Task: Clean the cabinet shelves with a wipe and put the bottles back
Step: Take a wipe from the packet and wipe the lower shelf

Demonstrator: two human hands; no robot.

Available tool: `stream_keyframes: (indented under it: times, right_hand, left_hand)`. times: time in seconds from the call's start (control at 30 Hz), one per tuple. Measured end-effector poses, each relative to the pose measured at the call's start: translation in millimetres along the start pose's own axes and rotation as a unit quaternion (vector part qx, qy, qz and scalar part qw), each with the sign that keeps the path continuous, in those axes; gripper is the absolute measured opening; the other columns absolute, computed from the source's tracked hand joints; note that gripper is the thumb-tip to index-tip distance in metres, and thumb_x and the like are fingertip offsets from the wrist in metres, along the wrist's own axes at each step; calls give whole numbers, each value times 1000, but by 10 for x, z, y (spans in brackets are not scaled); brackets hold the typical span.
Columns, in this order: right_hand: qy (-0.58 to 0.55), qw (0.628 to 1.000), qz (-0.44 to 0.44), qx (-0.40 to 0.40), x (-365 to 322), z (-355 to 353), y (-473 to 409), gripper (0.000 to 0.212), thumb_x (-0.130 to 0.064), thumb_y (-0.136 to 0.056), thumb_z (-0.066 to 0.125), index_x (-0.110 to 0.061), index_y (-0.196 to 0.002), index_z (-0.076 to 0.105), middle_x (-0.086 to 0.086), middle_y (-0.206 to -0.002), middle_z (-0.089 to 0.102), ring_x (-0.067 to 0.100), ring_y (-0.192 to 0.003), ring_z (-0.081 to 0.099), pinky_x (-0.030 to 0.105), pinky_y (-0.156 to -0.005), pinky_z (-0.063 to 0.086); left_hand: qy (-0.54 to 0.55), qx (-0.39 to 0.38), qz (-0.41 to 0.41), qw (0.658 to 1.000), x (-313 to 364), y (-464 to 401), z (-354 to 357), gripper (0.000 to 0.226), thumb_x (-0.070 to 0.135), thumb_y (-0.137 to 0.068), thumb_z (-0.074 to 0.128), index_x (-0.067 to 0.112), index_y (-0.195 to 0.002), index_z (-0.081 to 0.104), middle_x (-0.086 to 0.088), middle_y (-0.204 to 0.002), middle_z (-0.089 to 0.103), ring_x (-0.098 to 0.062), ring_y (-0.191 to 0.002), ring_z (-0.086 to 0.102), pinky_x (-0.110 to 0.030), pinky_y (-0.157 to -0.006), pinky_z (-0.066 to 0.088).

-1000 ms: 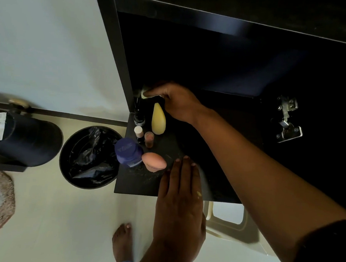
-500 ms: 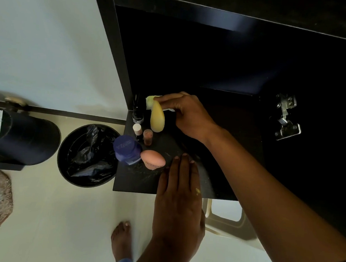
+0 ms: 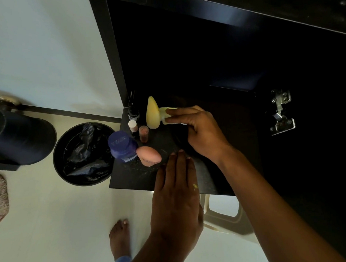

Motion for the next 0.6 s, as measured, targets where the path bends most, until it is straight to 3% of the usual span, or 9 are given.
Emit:
stream_keyframes:
  times: [0.1, 0.3, 0.4, 0.6]
  right_hand:
    - [-4, 1000, -1, 1, -55, 9, 145, 56, 21, -82, 55, -16, -118, 76, -1, -135, 66, 20, -126, 53, 31, -105, 49]
    - [10, 1000, 9, -27, -126, 73, 298, 49, 12, -83, 64, -16, -122, 73, -1, -137, 64, 21, -128, 51, 31, -109, 46]
    - [8, 999, 19, -30, -136, 87, 381, 44, 8, -84, 68, -14, -122, 74, -1, -137, 64, 20, -128, 51, 18, -110, 39]
    - [8, 999, -11, -31, -206, 113, 512, 37, 7, -88, 64, -12, -116, 77, 0, -131, 68, 21, -122, 56, 30, -104, 49]
  left_hand:
    - [4, 2, -2, 1000, -1, -1, -3, 105, 41, -73, 83, 8, -158, 31, -13, -163, 34, -32, -152, 33, -47, -123, 33]
    - [5, 3, -3, 1000, 9, 21, 7, 107, 42, -76, 81, 11, -161, 23, -12, -167, 28, -31, -155, 26, -47, -124, 30]
    - [17, 6, -3, 1000, 25, 41, 33, 109, 44, -81, 77, 12, -163, 13, -10, -170, 18, -28, -158, 16, -46, -127, 25]
    - [61, 40, -5, 997, 31, 60, -2, 106, 43, -81, 77, 12, -163, 17, -8, -169, 25, -25, -158, 21, -41, -127, 26]
Point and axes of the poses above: each hand's wrist, its own y-axis away from the middle knuckle, its own z-axis out of the palm, x = y × z, the point moved 9 cm from there along -y, towards the middle knuckle
